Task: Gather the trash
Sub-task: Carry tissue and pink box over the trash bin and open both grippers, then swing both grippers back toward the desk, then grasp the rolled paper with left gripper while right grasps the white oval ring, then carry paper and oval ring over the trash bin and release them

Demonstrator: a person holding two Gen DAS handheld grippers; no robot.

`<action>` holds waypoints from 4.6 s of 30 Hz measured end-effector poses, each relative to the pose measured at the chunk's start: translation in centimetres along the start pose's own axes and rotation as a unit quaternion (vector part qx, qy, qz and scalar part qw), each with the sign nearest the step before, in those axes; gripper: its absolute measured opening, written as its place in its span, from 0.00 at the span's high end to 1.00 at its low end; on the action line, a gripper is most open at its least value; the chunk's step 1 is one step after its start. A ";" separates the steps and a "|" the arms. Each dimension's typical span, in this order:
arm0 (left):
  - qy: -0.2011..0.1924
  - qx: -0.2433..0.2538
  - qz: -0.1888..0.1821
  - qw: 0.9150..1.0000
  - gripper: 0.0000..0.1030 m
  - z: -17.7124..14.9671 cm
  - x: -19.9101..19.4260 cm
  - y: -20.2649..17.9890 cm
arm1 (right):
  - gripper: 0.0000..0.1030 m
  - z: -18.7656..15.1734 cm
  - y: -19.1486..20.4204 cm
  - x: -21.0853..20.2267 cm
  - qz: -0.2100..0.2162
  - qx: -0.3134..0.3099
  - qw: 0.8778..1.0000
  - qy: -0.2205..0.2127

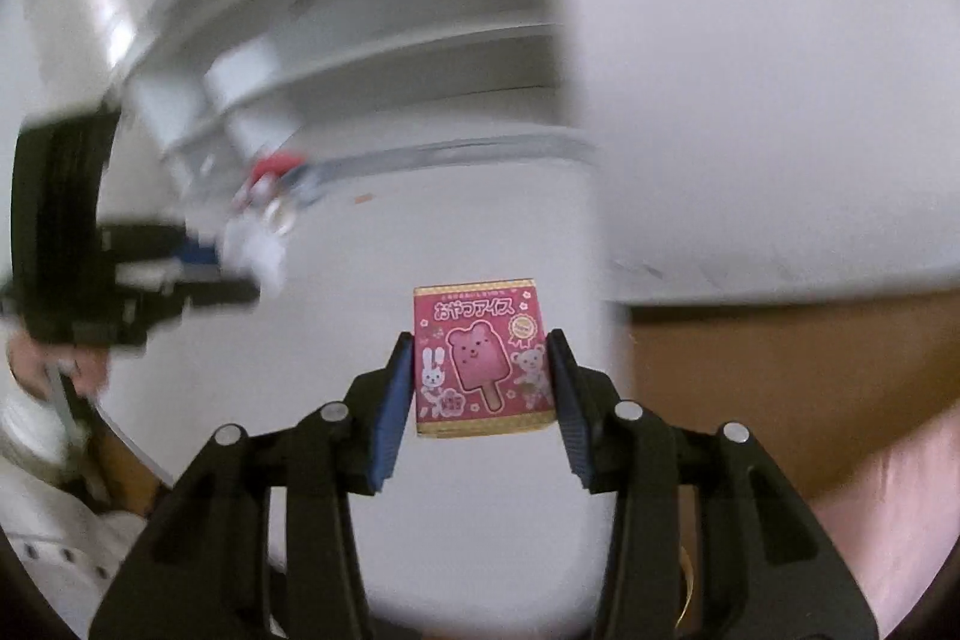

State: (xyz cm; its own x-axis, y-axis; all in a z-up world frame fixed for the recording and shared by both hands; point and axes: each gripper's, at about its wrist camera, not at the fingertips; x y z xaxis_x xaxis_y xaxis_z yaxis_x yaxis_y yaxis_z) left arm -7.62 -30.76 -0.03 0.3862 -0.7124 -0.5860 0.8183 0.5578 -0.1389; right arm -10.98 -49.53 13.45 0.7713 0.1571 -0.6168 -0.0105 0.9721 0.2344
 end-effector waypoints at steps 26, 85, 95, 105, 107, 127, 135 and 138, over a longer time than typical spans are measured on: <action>0.373 0.029 -0.123 0.919 0.65 -23.8 35.9 -18.2 | 0.58 -39.4 -26.1 6.3 -0.086 0.620 0.770 0.121; 0.024 -0.260 0.332 0.906 0.06 -8.5 -7.9 33.9 | 0.07 -0.5 28.9 26.8 0.061 -0.181 0.977 0.090; 0.017 -0.280 0.343 0.896 0.06 -11.2 -10.7 37.5 | 0.07 -0.3 29.7 28.4 0.077 -0.191 0.975 0.084; 0.030 -0.229 0.351 0.907 0.22 -8.4 -7.4 39.9 | 0.26 0.2 28.8 29.1 0.086 -0.168 0.978 0.086; 0.022 -0.218 0.341 0.914 0.60 -7.9 -7.3 39.8 | 0.40 0.2 29.3 29.2 0.081 -0.182 0.976 0.082; -0.023 -0.253 0.285 0.924 0.96 -7.7 -9.0 35.4 | 0.63 0.3 26.2 25.0 0.079 -0.144 0.985 0.049; -0.039 -0.243 0.296 0.923 0.97 -6.7 -11.0 33.6 | 0.63 0.1 24.4 24.0 0.071 -0.126 0.989 0.041; -0.042 -0.237 0.297 0.924 0.97 -7.0 -12.7 32.5 | 0.63 0.2 24.4 23.8 0.074 -0.122 0.989 0.036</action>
State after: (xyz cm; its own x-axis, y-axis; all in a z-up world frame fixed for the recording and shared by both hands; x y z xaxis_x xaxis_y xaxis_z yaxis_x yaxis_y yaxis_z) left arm 11.12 -0.59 -2.75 0.7549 -0.2402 -0.6103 0.1804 0.9707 -0.1589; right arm 7.23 -22.14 4.61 0.7032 0.3035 -0.6430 -0.2795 0.9495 0.1426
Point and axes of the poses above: each gripper's, at about its wrist camera, not at the fingertips, and x roughly the way its jaws point, y to its left, z to its top, and after that the axes turned 12 degrees about -y, right-handed
